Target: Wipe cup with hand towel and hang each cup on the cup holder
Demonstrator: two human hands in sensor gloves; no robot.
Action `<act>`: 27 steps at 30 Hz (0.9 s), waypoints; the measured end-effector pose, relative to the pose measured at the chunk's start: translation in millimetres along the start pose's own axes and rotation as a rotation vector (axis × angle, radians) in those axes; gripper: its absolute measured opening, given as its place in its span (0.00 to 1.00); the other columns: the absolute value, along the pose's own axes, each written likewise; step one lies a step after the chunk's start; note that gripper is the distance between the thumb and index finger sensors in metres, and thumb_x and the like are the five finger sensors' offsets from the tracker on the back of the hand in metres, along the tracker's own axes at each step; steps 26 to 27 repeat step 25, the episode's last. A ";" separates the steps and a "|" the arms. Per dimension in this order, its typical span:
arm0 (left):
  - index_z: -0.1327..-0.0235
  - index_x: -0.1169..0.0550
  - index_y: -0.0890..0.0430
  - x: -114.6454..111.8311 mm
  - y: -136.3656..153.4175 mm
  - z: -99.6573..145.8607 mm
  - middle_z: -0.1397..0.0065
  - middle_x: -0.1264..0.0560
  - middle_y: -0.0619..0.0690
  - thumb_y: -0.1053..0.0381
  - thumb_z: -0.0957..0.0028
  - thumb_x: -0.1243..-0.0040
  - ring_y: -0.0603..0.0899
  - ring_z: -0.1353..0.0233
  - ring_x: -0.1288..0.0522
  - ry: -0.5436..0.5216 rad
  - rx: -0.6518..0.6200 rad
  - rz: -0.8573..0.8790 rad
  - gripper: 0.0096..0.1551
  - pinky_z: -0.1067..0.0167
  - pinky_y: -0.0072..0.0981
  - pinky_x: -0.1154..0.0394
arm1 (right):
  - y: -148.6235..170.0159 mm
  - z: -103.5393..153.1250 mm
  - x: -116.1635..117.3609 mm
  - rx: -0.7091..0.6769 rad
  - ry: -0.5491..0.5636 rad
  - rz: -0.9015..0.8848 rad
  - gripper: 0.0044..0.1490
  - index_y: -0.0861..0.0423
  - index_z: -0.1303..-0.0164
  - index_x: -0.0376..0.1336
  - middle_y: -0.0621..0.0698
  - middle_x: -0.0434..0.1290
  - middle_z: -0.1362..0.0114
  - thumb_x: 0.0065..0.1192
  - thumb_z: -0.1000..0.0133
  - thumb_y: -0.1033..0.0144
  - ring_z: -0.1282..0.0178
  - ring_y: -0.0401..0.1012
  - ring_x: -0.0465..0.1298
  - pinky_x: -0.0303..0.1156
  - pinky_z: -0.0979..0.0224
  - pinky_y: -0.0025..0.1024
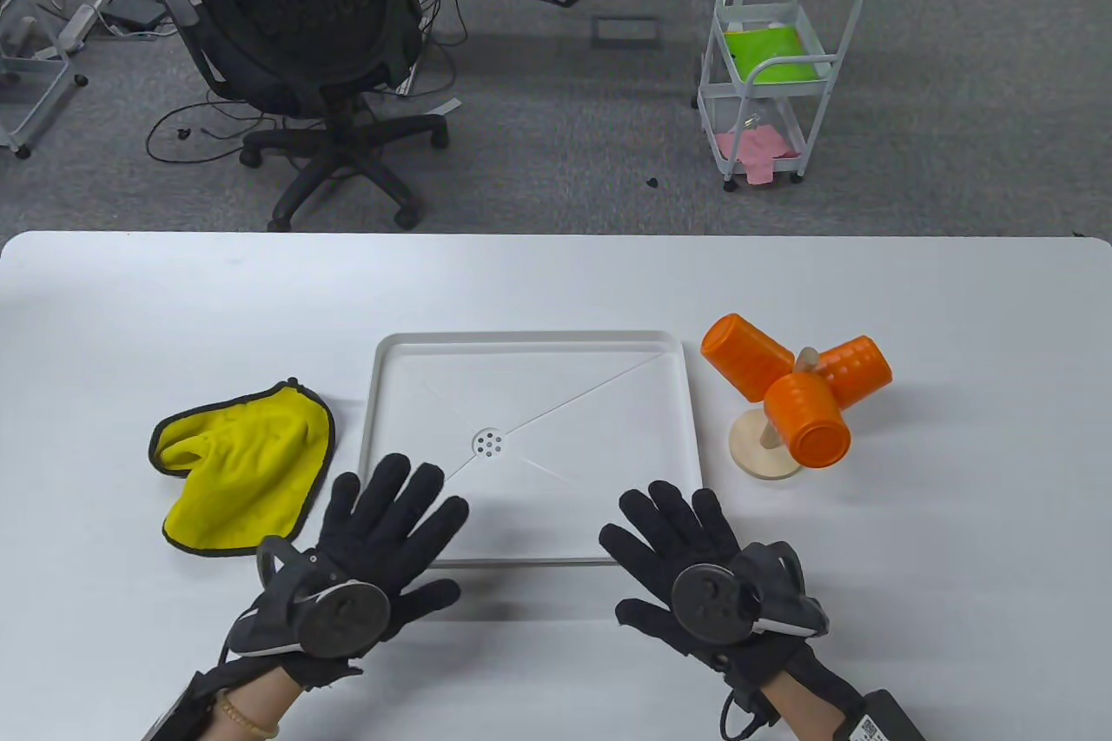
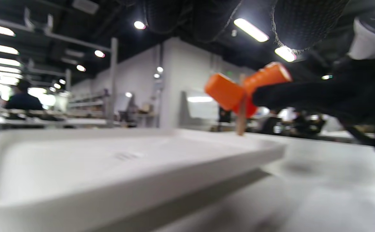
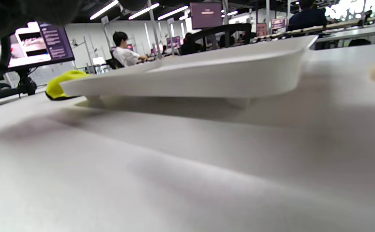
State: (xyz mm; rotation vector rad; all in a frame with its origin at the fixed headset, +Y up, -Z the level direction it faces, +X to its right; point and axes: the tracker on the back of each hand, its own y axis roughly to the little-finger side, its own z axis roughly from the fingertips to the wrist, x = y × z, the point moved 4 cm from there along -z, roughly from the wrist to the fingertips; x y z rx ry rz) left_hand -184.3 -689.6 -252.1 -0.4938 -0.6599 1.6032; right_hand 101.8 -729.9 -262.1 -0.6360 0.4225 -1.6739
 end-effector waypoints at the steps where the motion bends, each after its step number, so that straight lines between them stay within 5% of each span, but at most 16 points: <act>1: 0.11 0.47 0.40 -7.1 -3.2 -2.5 0.06 0.52 0.52 0.25 0.39 0.54 0.66 0.12 0.61 0.017 -0.011 0.015 0.45 0.28 0.77 0.53 | -1.1 -0.5 3.2 -0.005 -0.011 0.013 0.47 0.35 0.13 0.40 0.49 0.35 0.08 0.44 0.42 0.32 0.12 0.50 0.30 0.24 0.19 0.54; 9: 0.12 0.51 0.39 -54.1 -9.2 -6.5 0.06 0.56 0.53 0.24 0.40 0.55 0.67 0.14 0.66 0.183 -0.057 0.038 0.47 0.32 0.80 0.57 | -11.2 -4.7 23.4 -0.064 -0.096 0.102 0.50 0.35 0.13 0.39 0.48 0.35 0.08 0.45 0.45 0.29 0.11 0.48 0.30 0.23 0.19 0.54; 27: 0.12 0.50 0.40 -63.5 -1.5 -1.9 0.07 0.55 0.54 0.25 0.40 0.54 0.68 0.15 0.66 0.202 -0.048 0.067 0.46 0.33 0.80 0.58 | -3.9 1.3 28.7 -0.052 -0.094 0.036 0.47 0.38 0.14 0.44 0.51 0.41 0.09 0.45 0.43 0.33 0.11 0.52 0.38 0.31 0.18 0.56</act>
